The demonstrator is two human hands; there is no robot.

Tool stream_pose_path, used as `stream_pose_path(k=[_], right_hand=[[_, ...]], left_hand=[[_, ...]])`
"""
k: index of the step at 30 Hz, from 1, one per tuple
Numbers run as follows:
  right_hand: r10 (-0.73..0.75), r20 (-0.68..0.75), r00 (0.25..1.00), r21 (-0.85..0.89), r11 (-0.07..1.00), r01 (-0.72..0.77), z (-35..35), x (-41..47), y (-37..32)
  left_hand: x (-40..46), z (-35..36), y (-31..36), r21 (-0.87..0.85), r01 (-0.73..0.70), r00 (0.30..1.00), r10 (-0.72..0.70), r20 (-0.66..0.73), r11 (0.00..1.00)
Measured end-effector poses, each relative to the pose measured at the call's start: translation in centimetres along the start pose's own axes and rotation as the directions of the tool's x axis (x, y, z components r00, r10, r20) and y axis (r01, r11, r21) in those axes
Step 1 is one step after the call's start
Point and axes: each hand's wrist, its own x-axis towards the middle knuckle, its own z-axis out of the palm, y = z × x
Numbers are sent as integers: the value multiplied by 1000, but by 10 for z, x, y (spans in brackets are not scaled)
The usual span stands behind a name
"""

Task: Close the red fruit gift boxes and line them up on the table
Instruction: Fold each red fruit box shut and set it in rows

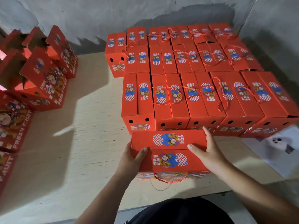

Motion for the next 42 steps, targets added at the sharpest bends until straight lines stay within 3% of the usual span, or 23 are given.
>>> stream_pose_path(k=[3, 6, 9, 12, 14, 15, 17, 19, 21, 24, 28, 30, 33, 35, 37, 38, 40, 42], right_hand=[[128, 74, 989, 294, 945, -145, -7, 1, -1], [292, 197, 936, 454, 819, -351, -10, -1, -4], [378, 231, 897, 454, 773, -443, -3, -3, -8], [355, 194, 914, 473, 783, -404, 3, -5, -14], [359, 169, 918, 516, 761, -393, 8, -10, -13], [381, 158, 911, 540, 740, -402, 12, -13, -9], [432, 156, 888, 563, 700, -439, 18, -19, 1], [479, 119, 870, 553, 696, -459, 21, -19, 12], [520, 82, 850, 510, 711, -484, 19, -12, 20], [554, 134, 822, 247, 785, -569, 15, 3, 22], [589, 256, 767, -47, 800, -598, 7, 28, 4], [550, 364, 752, -142, 830, -539, 5, 36, -19], [306, 517, 799, -82, 947, -310, 16, 37, -64], [66, 443, 894, -82, 996, -33, 30, 30, -87], [-130, 308, 942, -41, 988, 150, 41, 18, -105], [-187, 293, 938, 50, 982, 181, 43, 9, -115], [-262, 406, 876, 263, 951, 163, 46, -13, -137], [-299, 575, 762, 266, 948, 172, 53, -32, -157]], left_hand=[[0, -7, -6, -172, 11, 995, 7, 102, 985], [-4, -14, -8, -302, 157, 982, -117, 148, 940], [-8, -10, -2, -259, 287, 956, -258, 141, 922], [-10, -26, 8, -65, 418, 896, -400, 192, 906], [-12, -38, 9, -62, 393, 900, -369, 233, 918], [-11, -42, 5, -192, 335, 935, -301, 188, 922], [-16, -45, -9, -531, 128, 986, -166, -23, 837], [-21, -45, -25, -685, -5, 972, -157, -175, 729], [-32, -34, -40, -706, 72, 964, -230, -130, 705], [-52, -6, -40, -454, 237, 972, -211, 107, 859], [-61, 9, -31, -310, 322, 946, -321, 55, 895], [-66, 8, -24, -340, 308, 951, -300, 75, 889], [-75, 7, -11, -365, 118, 993, -101, 65, 924], [-84, 10, 10, -455, 3, 999, 18, 43, 891], [-91, 11, 35, -491, -102, 993, 114, -7, 865], [-94, 10, 49, -464, -162, 986, 165, -36, 871], [-102, 8, 75, -410, -277, 956, 293, -25, 869], [-111, 7, 98, -320, -319, 931, 359, 72, 892]])
